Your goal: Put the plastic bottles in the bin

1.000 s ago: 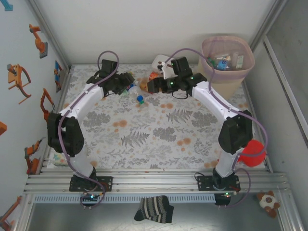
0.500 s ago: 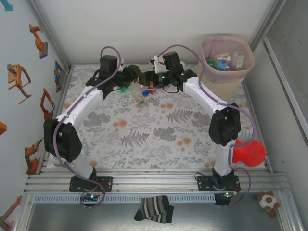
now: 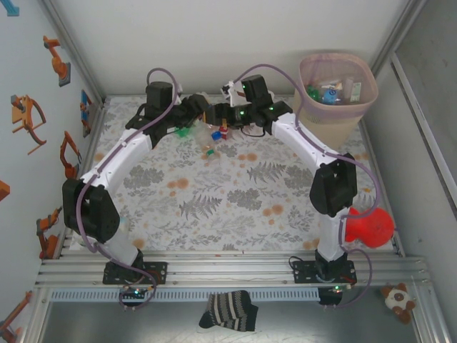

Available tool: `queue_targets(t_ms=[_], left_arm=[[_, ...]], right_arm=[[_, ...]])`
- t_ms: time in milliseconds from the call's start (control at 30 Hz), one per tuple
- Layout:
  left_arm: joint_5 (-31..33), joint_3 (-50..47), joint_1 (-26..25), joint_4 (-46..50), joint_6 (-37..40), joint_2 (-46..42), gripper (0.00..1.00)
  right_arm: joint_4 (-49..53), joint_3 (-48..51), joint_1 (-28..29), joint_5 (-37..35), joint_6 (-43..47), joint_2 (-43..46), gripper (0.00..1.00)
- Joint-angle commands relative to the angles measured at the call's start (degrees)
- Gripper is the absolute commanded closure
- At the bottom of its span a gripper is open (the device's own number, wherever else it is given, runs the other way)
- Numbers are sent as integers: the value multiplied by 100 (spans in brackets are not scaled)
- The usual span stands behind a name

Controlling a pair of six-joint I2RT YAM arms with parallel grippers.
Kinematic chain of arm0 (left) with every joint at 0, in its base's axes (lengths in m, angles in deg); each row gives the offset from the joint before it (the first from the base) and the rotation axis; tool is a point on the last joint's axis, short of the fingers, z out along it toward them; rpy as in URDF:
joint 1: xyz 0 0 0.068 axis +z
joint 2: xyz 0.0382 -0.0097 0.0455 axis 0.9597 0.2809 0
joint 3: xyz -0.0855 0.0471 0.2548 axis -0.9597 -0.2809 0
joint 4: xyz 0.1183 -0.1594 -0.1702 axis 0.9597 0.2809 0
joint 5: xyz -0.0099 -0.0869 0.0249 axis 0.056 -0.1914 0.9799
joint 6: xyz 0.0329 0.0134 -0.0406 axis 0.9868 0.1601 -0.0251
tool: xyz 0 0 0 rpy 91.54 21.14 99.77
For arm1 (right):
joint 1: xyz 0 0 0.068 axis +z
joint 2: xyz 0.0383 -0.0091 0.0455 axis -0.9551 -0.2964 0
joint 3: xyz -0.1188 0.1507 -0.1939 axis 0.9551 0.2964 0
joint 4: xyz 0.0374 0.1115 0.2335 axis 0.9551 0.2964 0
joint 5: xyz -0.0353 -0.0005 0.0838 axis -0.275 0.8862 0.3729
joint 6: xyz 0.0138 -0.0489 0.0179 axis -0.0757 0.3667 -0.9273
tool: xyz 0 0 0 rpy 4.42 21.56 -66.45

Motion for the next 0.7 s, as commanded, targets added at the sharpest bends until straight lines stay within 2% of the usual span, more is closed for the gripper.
queue_targets(t_ms=[0,100,267,367,667], left_arm=[[-235,-8,-130,-171,-50,-287,48],[-233,-15,-131,-169,-53,-309,47],[7,-44,-124,5,57,-505,32],[190,-119,-69,140,186,-703,26],[239,-461,100,282,413,-1045,25]], right_arm=[[-63,-187,49,-65,-63,-55,36],[-75,-205,40,-67,-55,-21,43],[-22,-157,-65,-255,42,161,45],[82,-126,-250,-354,147,319,45],[903,-395,-1283,-525,764,776,45]])
